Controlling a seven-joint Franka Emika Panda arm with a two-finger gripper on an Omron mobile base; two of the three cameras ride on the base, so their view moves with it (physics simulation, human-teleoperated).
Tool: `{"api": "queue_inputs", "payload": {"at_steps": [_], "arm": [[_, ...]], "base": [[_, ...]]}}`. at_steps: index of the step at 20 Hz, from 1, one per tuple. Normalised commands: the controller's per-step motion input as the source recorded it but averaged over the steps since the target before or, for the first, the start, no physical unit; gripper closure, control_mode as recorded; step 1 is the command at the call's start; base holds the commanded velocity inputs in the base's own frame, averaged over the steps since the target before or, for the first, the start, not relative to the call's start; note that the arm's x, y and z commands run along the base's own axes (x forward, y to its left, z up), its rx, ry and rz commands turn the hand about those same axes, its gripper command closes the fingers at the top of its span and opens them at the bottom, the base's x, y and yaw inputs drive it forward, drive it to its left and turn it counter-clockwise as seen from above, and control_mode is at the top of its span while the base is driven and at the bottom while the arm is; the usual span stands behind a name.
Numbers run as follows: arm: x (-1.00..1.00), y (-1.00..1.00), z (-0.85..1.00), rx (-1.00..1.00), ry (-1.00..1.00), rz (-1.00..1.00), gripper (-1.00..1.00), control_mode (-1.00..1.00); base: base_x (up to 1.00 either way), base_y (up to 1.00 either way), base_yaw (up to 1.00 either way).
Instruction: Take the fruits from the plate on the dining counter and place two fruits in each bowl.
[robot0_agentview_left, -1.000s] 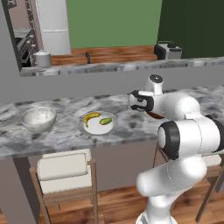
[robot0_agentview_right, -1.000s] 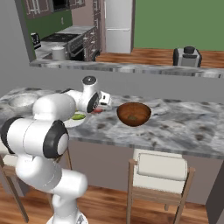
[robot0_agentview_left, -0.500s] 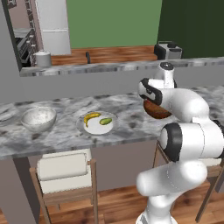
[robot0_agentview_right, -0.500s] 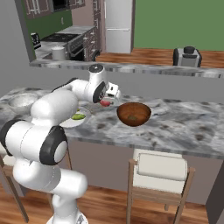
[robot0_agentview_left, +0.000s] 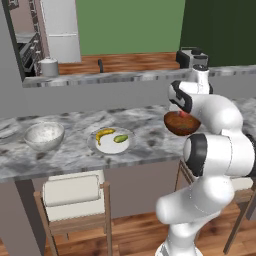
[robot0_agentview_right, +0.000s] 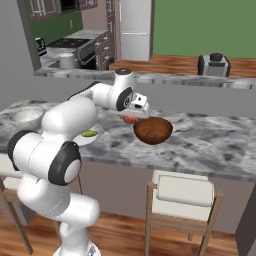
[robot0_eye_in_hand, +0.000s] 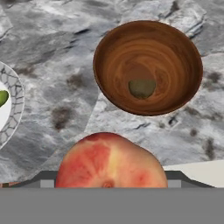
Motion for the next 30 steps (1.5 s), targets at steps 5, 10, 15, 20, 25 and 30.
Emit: {"api": "queue_inputs", "payload": {"at_steps": [5, 10, 15, 20, 25, 30], "arm": [[0.02, -0.25, -0.25, 0.00, -0.04, 0.00, 1.00, -1.00], [0.17, -0.08, -0.30, 0.00, -0.04, 0.00, 1.00, -1.00], [0.37, -0.07, -0.19, 0.00, 0.00, 0.01, 1.00, -1.00], [0.41, -0.22, -0.08, 0.00, 0.00, 0.01, 1.00, -1.00], [0.41, -0.26, -0.23, 0.00, -0.01, 0.02, 1.00, -1.00], [0.32, -0.22, -0.36, 0.00, 0.00, 0.02, 1.00, -1.00]], "base": [[0.00, 0.00, 0.00], [0.00, 0.00, 0.00], [0.00, 0.00, 0.00], [0.00, 0.00, 0.00], [0.00, 0.00, 0.00], [0.00, 0.00, 0.00]]}}
